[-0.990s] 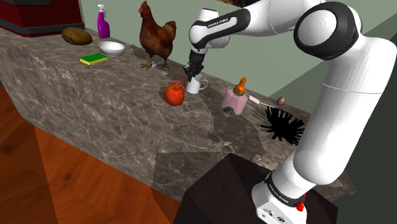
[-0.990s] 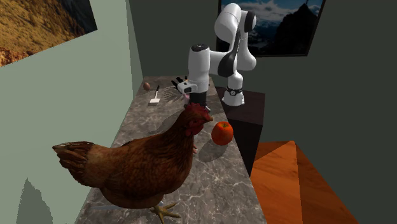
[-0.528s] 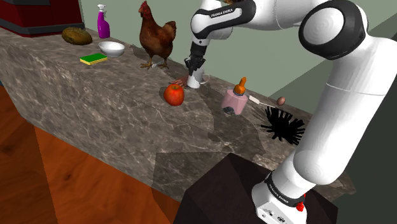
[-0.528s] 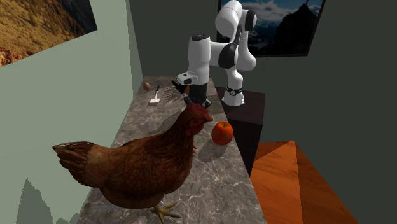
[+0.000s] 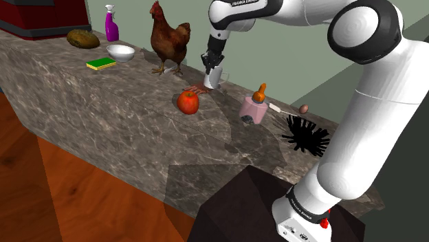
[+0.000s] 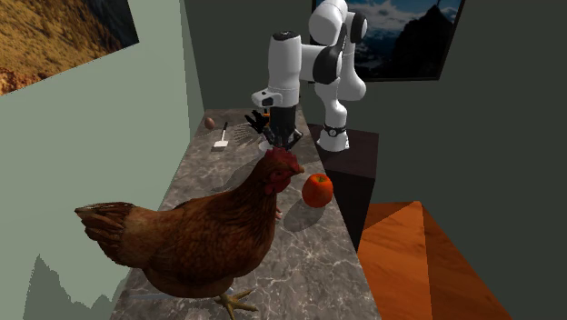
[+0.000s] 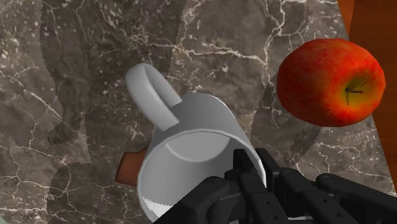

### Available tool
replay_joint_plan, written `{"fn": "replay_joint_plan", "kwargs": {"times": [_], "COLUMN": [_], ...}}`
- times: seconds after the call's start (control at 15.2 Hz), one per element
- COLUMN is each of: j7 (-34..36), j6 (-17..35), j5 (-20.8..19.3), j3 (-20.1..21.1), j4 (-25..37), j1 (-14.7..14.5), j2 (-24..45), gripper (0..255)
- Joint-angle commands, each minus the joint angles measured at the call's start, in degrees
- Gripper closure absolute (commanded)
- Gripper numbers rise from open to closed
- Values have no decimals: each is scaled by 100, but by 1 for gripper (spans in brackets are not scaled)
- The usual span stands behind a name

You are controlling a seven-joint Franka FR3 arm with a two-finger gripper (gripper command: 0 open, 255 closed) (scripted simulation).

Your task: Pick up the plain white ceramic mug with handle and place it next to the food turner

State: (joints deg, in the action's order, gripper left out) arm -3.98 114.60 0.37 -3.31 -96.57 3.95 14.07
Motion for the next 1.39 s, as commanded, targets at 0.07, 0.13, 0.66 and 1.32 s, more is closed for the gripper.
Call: {"fn": "replay_joint_plan", "kwargs": {"times": [0.07, 0.13, 0.66, 1.32], "j7": [-1, -1, -2, -601], "j6": [-238, -311, -915, -704], "j5": [-2, -3, -5, -29], "j3": [-2, -2, -4, -267], "j4": [205, 268, 838, -589], "j1": [1, 1, 4, 335], "j2": [-31, -41, -75, -1296], "gripper": [255, 255, 255, 255]}}
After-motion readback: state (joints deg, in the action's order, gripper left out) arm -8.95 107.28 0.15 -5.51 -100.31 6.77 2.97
